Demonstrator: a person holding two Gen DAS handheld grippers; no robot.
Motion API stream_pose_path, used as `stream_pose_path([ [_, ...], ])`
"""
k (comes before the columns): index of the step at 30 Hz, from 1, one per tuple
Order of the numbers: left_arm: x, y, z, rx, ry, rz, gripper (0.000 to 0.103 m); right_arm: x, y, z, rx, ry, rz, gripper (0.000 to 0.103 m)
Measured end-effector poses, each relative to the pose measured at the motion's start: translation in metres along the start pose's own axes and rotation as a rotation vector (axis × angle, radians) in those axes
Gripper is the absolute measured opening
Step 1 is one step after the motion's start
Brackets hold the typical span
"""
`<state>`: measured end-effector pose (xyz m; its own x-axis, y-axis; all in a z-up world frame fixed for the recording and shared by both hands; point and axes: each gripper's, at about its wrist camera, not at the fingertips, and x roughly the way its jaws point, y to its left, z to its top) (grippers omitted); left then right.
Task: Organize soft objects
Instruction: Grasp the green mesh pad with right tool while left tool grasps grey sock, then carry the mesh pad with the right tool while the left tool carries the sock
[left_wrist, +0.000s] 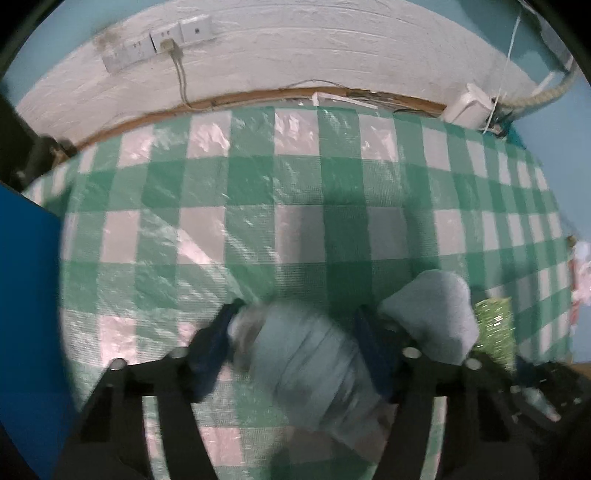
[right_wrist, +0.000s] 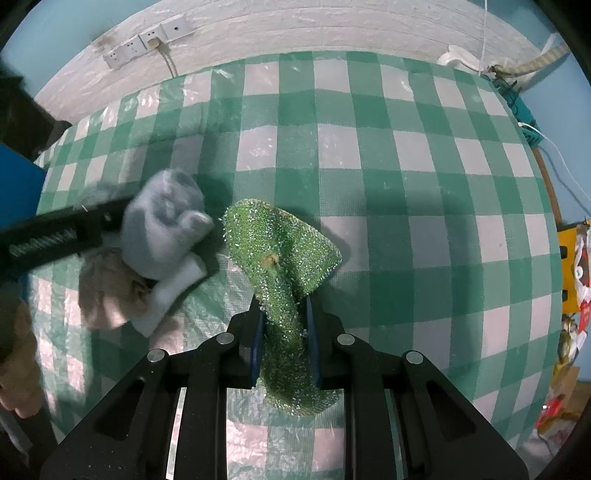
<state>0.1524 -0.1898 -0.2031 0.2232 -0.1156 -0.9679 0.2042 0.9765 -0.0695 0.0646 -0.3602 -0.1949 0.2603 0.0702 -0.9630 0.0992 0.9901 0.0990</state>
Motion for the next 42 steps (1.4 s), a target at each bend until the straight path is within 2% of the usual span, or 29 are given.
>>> stream_pose_path([
  [3,-0.002,-0.004,-0.002,0.035,0.001,0.047,0.051,-0.005,0.000,0.001,-0.009,-0.014,-0.003,0.018],
  [8,-0.007,0.002,-0.006,0.032,0.004,0.044,0.044,-0.009,0.003,-0.003,-0.019,-0.017,-0.001,0.018],
  [13,-0.013,0.009,-0.010,0.025,-0.002,0.045,0.034,-0.016,0.007,-0.004,-0.032,-0.029,0.007,0.018],
  [25,-0.046,0.029,-0.026,0.060,-0.040,0.014,0.033,-0.037,0.020,-0.010,-0.063,-0.061,0.037,0.018],
  [42,-0.106,0.034,-0.059,0.139,-0.139,0.107,0.033,-0.086,0.051,-0.021,-0.148,-0.108,0.045,0.018],
])
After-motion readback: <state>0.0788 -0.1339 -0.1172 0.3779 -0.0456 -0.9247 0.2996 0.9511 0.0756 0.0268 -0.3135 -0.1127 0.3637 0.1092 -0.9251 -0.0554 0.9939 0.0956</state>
